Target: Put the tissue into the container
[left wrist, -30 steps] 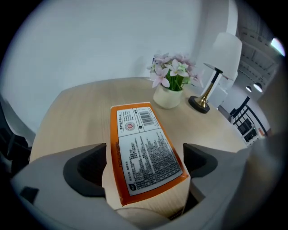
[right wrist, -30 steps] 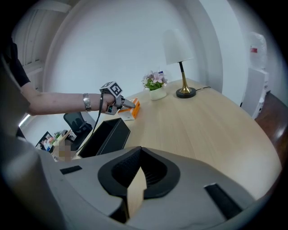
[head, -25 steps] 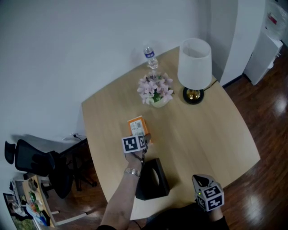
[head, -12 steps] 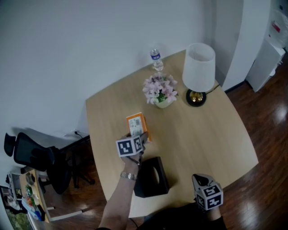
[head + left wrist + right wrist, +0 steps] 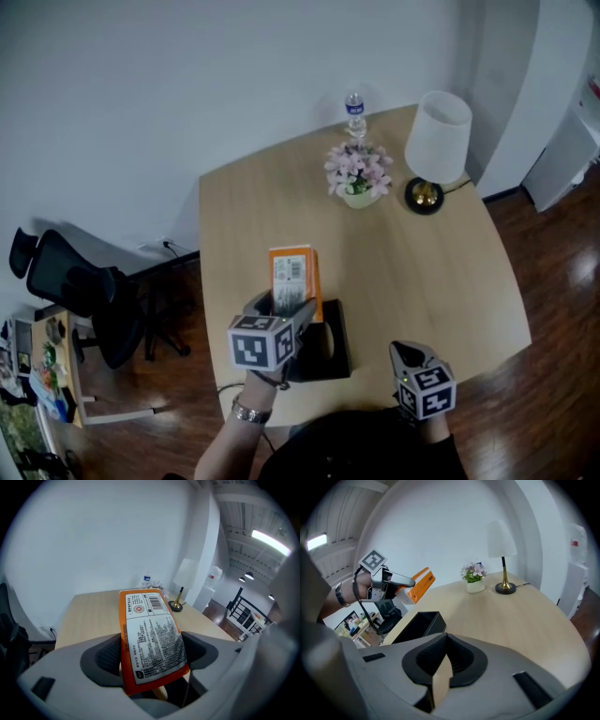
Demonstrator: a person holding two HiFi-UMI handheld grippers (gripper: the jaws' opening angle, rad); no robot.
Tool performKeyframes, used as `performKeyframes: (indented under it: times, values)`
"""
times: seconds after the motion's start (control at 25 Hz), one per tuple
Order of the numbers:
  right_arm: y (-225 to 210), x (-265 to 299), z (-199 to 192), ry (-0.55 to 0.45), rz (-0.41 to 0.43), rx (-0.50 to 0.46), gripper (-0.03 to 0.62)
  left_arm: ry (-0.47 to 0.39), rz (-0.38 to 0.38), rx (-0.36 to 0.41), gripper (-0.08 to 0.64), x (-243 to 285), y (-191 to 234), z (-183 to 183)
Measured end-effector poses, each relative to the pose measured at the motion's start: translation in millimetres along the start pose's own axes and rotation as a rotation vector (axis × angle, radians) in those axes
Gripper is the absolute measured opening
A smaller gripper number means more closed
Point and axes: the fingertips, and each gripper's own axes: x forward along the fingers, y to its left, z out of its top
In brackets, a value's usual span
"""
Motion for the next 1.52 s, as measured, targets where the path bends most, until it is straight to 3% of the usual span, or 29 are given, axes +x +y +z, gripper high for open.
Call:
performKeyframes:
  times: [0.32,0.6,1.24,1.4,1.52]
  values:
    - [21,-5,-18,0.028,0.032,-0.051,0.005,0.056,-0.037,-0.047,0.397,-36,-34,-82]
    - [23,-9,-28,0.047,0.036,-0.075,0.005,0.094,0.015,-0.083,0.397,-20,-38,-124]
    - [18,-15,-40,0.079,0.038,-0.091,0.005,0.172,0.071,-0.120,0.413,28,-39,-170]
    - [21,-11,-41,0.078,0.045,-0.092,0.005,0.169,0.006,-0.160,0.526,27,-50,-165]
    - [22,-10,-38,0.072,0.043,-0.091,0.005,0.135,-0.012,-0.168,0.543,18,-46,-153]
